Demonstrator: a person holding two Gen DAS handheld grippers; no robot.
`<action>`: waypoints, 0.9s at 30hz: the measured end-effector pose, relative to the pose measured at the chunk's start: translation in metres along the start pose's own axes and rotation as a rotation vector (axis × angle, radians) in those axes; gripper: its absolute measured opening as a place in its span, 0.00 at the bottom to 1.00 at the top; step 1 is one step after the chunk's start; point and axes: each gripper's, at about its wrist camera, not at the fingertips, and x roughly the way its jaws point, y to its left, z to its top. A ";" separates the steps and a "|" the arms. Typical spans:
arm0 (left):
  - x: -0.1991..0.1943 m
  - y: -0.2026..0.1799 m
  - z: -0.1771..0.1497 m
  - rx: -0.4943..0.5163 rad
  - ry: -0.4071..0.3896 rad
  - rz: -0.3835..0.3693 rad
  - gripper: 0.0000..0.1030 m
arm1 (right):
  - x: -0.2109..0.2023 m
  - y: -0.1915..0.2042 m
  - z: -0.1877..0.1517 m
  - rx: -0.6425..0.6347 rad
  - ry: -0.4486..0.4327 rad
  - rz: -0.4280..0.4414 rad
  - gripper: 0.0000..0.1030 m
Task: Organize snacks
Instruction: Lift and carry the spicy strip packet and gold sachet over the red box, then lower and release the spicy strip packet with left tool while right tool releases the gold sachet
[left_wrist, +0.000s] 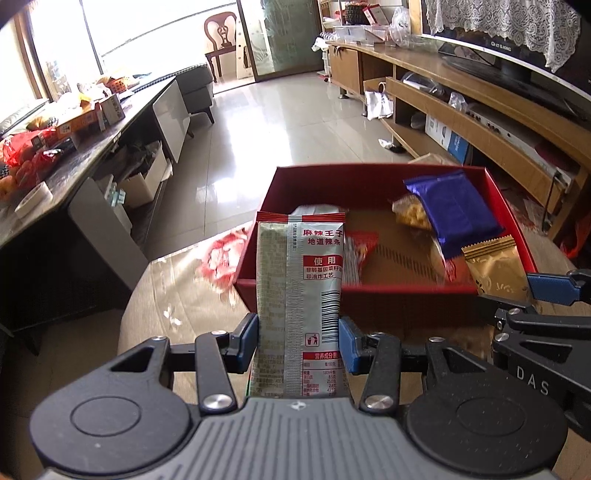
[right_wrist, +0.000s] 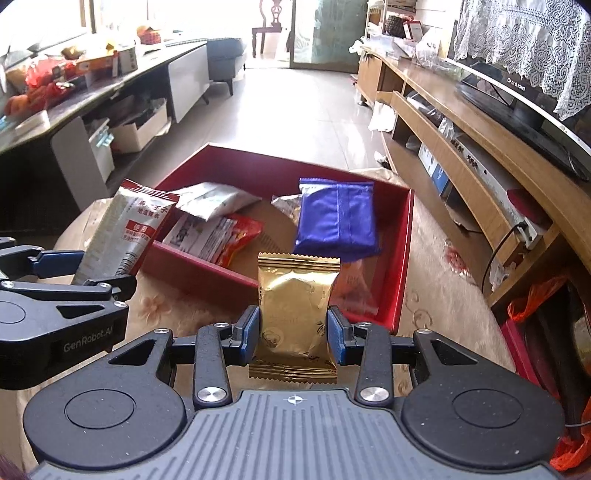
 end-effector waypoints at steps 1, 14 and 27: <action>0.002 -0.001 0.003 0.000 -0.003 0.002 0.41 | 0.001 -0.001 0.002 0.003 -0.003 0.000 0.45; 0.038 -0.006 0.045 -0.052 0.005 -0.008 0.41 | 0.032 -0.018 0.039 0.042 -0.020 -0.002 0.45; 0.077 -0.017 0.063 -0.064 0.037 -0.007 0.41 | 0.064 -0.026 0.051 0.054 0.015 -0.008 0.45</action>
